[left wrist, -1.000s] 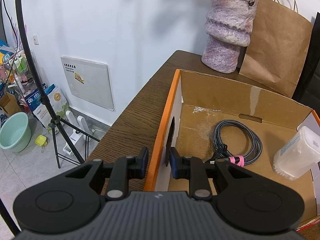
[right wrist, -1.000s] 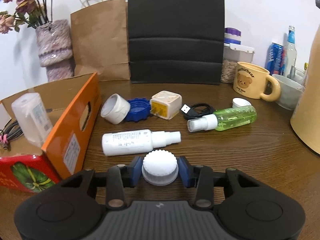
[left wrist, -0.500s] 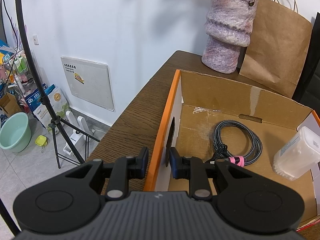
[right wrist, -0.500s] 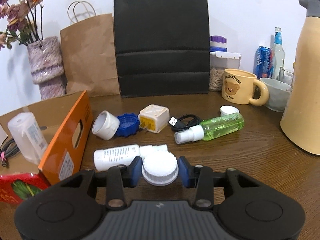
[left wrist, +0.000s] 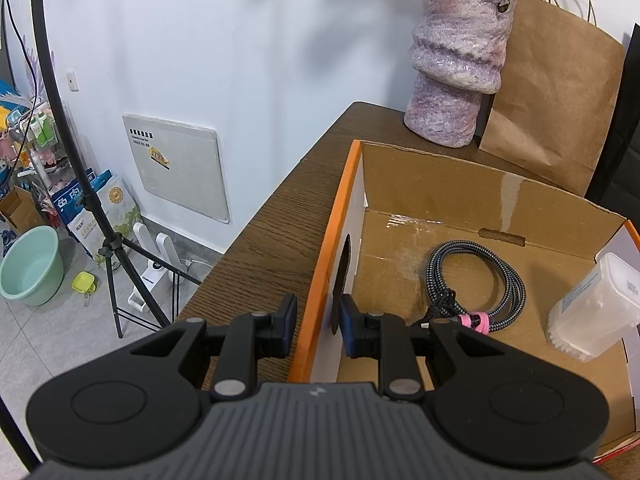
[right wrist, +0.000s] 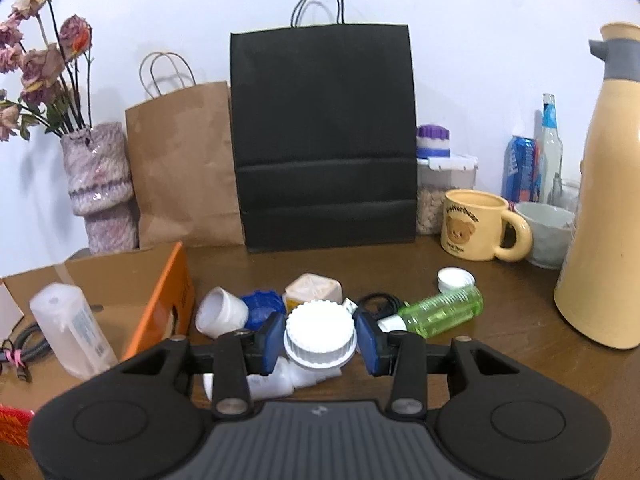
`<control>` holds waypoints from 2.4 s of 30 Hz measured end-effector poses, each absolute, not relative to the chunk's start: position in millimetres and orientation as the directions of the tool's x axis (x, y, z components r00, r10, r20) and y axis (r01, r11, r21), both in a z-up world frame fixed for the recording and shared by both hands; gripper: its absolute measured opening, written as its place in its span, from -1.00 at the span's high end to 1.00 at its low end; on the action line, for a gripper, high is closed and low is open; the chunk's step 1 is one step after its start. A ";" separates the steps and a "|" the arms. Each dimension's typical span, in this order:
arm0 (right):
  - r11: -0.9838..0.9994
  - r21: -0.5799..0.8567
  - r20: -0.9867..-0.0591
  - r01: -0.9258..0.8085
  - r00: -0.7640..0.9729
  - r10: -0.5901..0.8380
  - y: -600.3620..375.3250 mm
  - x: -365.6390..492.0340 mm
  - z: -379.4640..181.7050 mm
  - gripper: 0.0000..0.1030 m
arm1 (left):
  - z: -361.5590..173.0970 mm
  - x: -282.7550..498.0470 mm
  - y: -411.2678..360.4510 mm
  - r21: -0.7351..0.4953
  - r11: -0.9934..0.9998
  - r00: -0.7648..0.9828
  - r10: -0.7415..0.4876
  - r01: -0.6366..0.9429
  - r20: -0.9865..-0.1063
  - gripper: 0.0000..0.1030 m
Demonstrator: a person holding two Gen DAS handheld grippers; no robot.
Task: Organize rigid objects
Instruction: 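Lift the white screw cap with the right tool over the box, then lower the cap onto the braided cable and open the right tool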
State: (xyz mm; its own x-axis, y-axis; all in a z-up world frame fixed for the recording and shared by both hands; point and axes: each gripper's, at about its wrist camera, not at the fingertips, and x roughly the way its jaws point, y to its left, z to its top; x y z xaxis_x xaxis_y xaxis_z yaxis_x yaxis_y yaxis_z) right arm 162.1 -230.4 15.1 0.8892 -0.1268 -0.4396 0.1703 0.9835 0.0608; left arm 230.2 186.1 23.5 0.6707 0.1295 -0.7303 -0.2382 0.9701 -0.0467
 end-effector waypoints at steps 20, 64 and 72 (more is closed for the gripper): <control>0.997 0.074 -0.371 -0.007 0.928 0.034 -149.9 193.3 41.1 0.24 | 24.0 229.6 187.2 -0.048 0.970 0.671 0.129 -0.238 -0.730 0.56; 0.907 0.040 -0.502 -0.418 0.777 0.380 41.3 248.8 41.1 0.23 | 24.0 229.1 186.5 -0.050 0.968 0.673 0.133 -0.245 -0.728 0.55; 0.923 0.015 -0.522 -0.384 0.785 0.335 32.1 248.4 48.2 -0.86 | 24.0 229.2 186.5 -0.050 0.968 0.672 0.133 -0.246 -0.728 0.55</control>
State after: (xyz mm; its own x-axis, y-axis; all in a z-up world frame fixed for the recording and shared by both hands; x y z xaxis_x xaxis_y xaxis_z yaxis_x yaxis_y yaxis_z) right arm 248.4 32.1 48.2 0.7848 0.3345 -0.5217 -0.3835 0.9234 0.0151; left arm 229.2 186.5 24.0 0.6723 0.1333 -0.7281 -0.2460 0.9680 -0.0499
